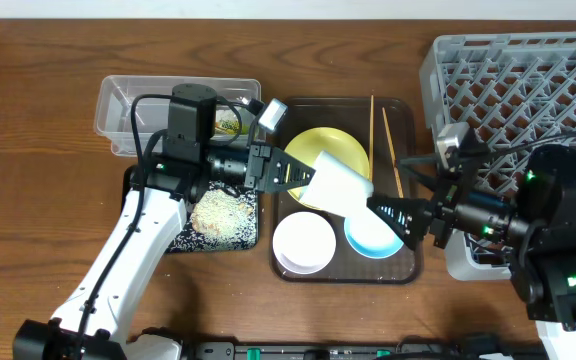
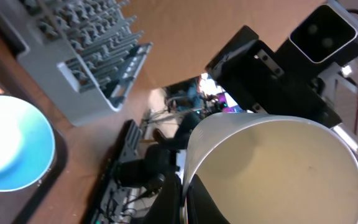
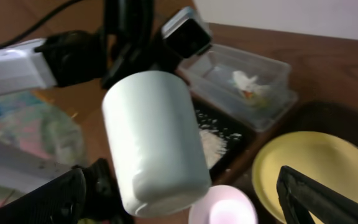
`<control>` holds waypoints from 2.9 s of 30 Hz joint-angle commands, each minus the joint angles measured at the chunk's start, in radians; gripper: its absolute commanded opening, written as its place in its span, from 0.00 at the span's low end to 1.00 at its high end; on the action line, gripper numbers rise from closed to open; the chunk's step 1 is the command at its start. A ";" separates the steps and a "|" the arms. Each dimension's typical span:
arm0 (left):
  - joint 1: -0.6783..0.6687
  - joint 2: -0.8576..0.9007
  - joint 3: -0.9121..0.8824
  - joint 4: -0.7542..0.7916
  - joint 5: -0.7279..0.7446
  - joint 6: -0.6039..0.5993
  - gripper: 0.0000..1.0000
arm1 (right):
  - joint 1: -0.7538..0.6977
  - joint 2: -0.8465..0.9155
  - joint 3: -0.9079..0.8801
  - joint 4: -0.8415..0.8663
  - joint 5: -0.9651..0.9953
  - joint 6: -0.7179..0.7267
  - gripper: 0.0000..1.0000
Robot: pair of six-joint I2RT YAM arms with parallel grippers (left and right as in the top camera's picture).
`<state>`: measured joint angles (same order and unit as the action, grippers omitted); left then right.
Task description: Sort waste into correct bins and load items into the dishwasher rack
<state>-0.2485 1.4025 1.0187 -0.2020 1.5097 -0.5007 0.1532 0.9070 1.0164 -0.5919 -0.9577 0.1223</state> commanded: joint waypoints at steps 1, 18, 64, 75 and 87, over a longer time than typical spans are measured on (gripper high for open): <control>0.006 -0.006 0.018 0.007 0.061 -0.006 0.06 | 0.064 0.040 0.014 -0.002 -0.034 0.023 0.95; 0.006 -0.006 0.018 0.011 0.061 -0.007 0.16 | 0.172 0.108 0.014 0.052 -0.033 0.040 0.52; 0.005 -0.006 0.018 0.009 0.061 -0.010 0.69 | -0.381 0.430 0.089 -0.786 1.010 0.251 0.73; 0.005 -0.034 0.018 0.009 -0.023 -0.055 0.65 | -0.381 0.256 0.165 -0.669 0.800 0.072 0.91; 0.005 -0.437 0.018 -0.364 -0.926 0.069 0.61 | -0.381 -0.127 0.204 -0.618 0.612 -0.083 0.99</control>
<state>-0.2455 1.0714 1.0241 -0.4900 0.9825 -0.5316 -0.2119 0.8211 1.2144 -1.2011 -0.3069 0.0784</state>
